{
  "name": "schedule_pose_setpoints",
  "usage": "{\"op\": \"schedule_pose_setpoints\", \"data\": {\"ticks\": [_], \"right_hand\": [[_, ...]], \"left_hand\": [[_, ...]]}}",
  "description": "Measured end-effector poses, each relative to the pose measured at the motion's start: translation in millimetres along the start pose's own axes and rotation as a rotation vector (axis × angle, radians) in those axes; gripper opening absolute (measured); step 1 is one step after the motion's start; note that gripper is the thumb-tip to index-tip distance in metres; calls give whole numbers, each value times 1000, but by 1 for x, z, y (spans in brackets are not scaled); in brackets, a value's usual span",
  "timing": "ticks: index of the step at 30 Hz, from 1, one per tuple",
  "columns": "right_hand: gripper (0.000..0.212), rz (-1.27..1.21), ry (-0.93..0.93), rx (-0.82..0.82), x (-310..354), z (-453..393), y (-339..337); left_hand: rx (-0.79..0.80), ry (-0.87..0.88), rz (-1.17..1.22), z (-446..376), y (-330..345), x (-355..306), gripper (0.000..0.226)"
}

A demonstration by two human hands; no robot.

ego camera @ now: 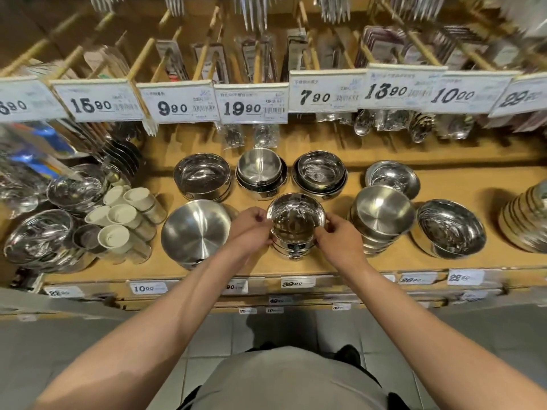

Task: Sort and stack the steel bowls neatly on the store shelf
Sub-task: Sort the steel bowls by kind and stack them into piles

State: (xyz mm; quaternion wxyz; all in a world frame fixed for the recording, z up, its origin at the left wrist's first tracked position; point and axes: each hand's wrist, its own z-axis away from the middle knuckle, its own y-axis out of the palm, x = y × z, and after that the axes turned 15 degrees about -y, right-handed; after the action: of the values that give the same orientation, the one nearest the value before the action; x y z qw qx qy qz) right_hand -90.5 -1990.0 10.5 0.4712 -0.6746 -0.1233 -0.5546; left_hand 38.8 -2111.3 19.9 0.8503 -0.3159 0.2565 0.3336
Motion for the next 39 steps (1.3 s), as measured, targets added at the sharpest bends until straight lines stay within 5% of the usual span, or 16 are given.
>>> {"op": "schedule_pose_setpoints", "data": {"ticks": [31,35,39], "right_hand": [[28,22,28,0,2,1,2],[47,18,41,29,12,11,-9],[44,-105,-33,-76,24,22,-47]], "left_hand": [[115,-43,64,4,-4,2,16],[-117,138,-165,7,-8,-4,44],[-184,329,-193,15,-10,-26,32]]}}
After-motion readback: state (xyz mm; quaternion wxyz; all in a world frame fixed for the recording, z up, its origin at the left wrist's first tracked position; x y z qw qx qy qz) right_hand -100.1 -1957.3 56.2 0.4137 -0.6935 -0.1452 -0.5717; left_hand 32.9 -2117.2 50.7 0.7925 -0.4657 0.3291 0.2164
